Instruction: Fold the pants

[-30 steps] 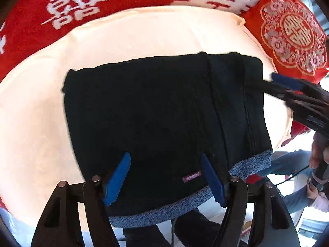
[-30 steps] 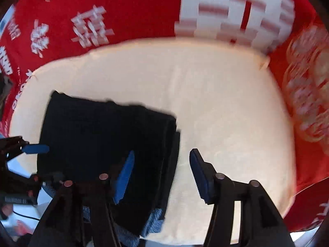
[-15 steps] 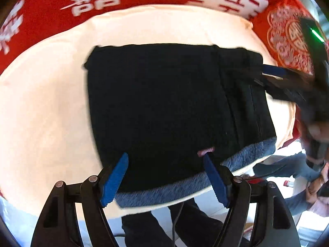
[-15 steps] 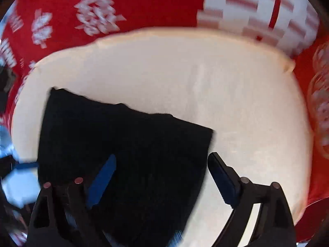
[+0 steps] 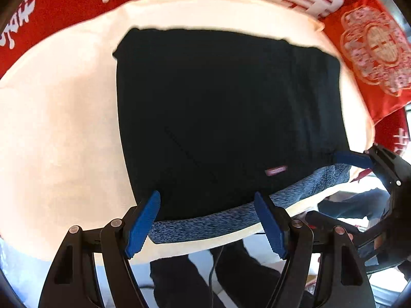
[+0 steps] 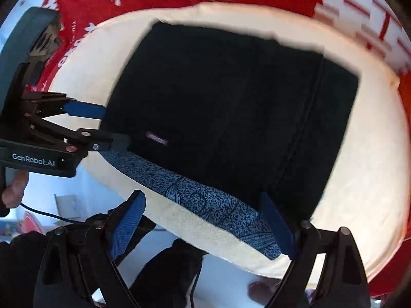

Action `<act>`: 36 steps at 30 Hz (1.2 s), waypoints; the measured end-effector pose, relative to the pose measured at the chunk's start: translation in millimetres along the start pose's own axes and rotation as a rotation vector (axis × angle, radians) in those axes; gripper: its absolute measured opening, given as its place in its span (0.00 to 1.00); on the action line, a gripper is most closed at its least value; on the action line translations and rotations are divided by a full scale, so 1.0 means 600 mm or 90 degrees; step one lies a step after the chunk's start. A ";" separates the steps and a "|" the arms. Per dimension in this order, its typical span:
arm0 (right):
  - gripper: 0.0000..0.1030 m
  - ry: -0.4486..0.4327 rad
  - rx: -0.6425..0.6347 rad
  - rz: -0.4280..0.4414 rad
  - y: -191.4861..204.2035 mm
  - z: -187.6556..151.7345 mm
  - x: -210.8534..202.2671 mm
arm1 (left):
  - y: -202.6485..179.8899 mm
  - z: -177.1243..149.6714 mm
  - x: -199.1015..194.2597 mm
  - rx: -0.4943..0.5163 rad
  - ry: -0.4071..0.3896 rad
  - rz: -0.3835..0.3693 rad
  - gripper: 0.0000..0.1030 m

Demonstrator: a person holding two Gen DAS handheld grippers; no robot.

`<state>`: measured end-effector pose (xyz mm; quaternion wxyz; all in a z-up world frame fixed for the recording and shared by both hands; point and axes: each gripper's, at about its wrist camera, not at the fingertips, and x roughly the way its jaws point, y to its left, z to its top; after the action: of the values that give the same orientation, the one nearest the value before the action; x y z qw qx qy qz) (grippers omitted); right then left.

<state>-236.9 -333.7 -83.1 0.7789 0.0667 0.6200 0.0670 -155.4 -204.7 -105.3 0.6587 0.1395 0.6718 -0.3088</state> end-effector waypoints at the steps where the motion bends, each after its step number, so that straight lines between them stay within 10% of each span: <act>1: 0.90 -0.006 -0.004 -0.014 -0.002 0.000 -0.003 | 0.001 -0.001 -0.003 -0.002 -0.001 -0.001 0.74; 5: 0.90 0.081 0.065 -0.078 -0.036 -0.019 0.021 | -0.003 0.000 -0.016 0.002 -0.007 0.022 0.74; 13: 0.95 -0.026 0.140 -0.080 -0.049 -0.009 -0.101 | -0.038 0.024 -0.110 0.034 -0.076 0.090 0.74; 36: 1.00 -0.074 0.182 -0.069 -0.012 -0.004 -0.222 | -0.035 0.046 -0.226 0.043 -0.110 0.128 0.74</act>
<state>-268.8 -365.4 42.4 0.7988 0.1470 0.5795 -0.0677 -133.4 -207.6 33.0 0.7364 0.2015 0.5845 -0.2746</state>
